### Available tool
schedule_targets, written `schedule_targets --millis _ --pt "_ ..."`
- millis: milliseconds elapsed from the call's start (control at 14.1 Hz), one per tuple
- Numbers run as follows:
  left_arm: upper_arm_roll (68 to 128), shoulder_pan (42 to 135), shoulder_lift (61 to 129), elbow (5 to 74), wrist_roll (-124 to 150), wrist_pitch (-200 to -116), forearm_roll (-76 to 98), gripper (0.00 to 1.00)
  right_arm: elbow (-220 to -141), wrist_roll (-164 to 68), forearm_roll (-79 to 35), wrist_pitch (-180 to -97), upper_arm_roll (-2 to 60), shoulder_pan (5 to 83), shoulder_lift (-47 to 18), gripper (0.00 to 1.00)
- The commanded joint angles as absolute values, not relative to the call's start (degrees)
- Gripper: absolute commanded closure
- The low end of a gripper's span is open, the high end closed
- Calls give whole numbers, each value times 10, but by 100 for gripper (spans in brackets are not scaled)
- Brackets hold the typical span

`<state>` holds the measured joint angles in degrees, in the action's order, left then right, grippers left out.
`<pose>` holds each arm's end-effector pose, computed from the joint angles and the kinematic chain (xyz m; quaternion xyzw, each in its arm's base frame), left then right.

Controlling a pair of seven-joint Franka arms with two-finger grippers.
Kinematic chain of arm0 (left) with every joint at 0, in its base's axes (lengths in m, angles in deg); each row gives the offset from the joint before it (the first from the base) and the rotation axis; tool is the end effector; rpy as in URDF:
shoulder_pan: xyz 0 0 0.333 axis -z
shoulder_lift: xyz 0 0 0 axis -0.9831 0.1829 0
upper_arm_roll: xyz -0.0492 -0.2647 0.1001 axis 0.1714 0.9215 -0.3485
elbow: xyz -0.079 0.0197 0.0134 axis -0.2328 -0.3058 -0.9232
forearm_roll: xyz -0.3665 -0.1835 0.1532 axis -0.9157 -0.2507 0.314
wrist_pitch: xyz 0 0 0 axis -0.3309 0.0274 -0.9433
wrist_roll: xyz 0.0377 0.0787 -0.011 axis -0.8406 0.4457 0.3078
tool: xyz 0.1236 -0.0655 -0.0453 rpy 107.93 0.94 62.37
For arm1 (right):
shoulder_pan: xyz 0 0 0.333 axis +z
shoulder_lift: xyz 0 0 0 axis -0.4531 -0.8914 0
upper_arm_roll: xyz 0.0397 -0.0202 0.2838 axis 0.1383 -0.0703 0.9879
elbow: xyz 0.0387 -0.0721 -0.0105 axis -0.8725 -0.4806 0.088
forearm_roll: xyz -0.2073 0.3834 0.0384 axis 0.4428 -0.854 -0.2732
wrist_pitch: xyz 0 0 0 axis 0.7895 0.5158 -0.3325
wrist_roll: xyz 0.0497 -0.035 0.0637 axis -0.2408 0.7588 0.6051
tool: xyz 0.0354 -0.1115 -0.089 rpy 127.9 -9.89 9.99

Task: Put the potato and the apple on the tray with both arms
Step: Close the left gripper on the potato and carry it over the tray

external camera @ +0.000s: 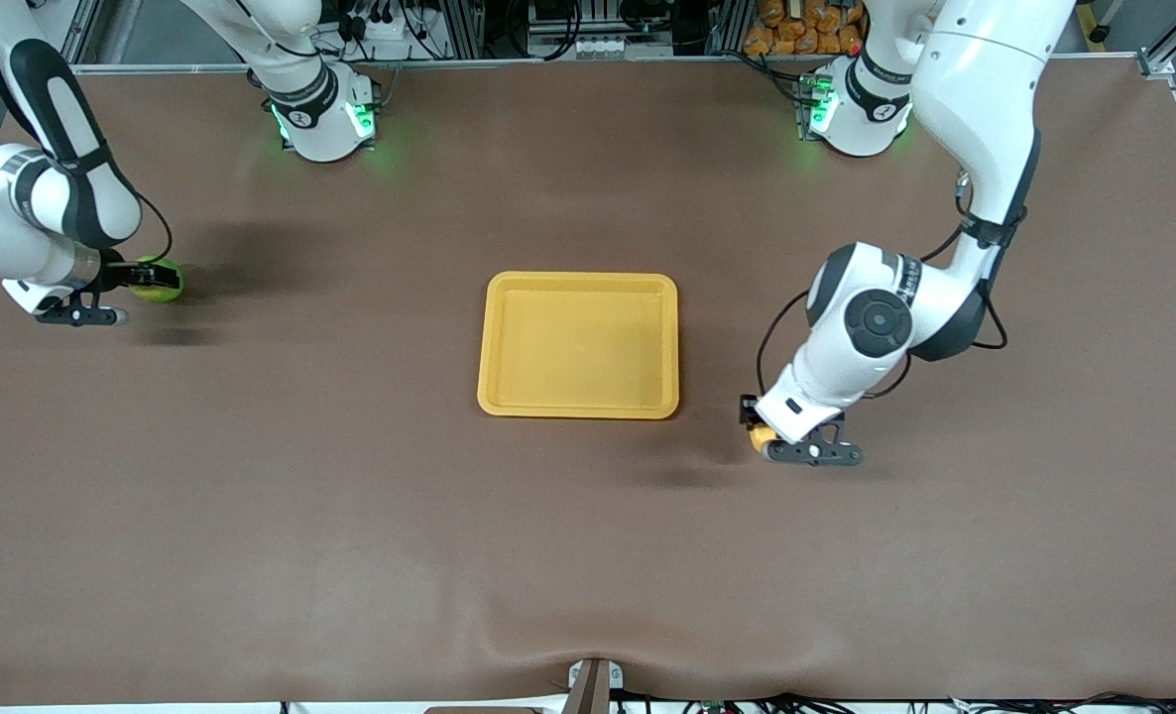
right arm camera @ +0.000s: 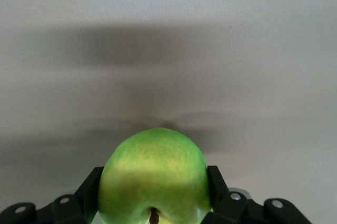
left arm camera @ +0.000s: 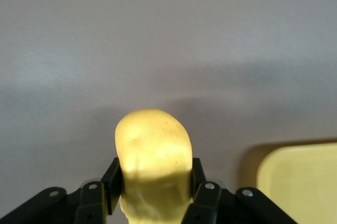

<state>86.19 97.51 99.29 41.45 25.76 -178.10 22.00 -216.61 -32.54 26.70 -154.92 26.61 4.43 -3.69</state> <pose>0.6343 -0.2816 0.1845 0.9974 -0.0468 0.0433 0.0321 0.4129 -0.2603 0.1123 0.9871 -0.0097 -0.1593 0.0142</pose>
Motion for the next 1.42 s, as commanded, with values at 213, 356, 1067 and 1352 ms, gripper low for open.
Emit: schedule_targets --millis 213,356,1067,1352 --pt "858 1039 987 397 303 -1755 222 81 -2079 -322 273 -1424 270 77 -29 100" --pt "858 1066 990 391 335 -1754 221 81 -2048 -322 273 -1388 270 91 -29 100" --pt "856 1145 1022 383 449 -1752 271 81 -1916 -321 252 -1249 270 148 -29 100" --pt "855 1165 1042 375 476 -1752 286 81 -1901 -321 216 -1244 270 175 -29 100"
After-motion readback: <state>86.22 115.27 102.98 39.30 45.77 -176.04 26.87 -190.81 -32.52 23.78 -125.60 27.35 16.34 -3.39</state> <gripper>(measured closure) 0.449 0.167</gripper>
